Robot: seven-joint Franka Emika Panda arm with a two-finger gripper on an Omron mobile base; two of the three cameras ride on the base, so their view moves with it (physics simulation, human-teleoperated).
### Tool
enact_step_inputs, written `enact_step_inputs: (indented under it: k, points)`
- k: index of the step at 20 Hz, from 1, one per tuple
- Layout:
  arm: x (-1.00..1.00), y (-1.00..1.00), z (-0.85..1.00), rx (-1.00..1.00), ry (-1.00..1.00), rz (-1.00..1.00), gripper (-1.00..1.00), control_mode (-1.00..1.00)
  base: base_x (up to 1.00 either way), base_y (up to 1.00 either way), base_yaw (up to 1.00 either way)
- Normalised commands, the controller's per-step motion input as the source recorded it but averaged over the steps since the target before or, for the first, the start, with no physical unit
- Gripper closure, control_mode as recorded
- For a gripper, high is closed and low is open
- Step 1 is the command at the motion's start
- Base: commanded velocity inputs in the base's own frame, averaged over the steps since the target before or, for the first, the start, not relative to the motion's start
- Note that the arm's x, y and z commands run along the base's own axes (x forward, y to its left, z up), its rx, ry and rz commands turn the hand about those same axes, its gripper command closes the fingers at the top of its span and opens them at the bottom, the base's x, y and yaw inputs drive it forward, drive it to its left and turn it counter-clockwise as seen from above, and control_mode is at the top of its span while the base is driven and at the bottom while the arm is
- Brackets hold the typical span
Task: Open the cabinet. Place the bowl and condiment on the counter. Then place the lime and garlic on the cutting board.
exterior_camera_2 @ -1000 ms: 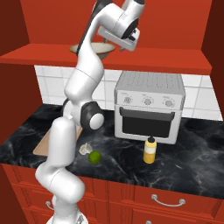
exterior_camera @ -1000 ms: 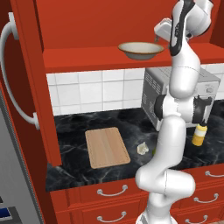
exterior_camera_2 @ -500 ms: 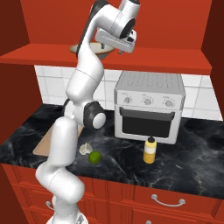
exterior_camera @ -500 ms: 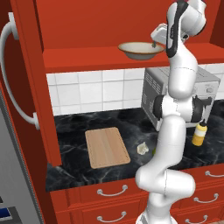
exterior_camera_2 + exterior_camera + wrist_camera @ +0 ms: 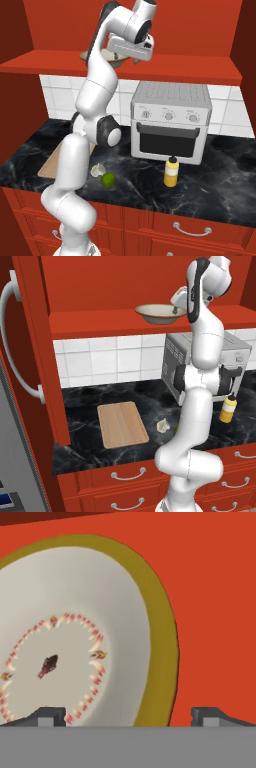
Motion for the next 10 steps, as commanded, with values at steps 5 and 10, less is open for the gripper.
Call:
enact_step_inputs:
  k: [5, 10]
  points:
    - [0.00, 0.07, 0.00, -0.01, -0.01, 0.00, 1.00, -1.00, 0.00, 0.00, 0.00]
    - [0.00, 0.00, 0.00, 0.00, 0.00, 0.00, 1.00, -1.00, 0.00, 0.00, 0.00]
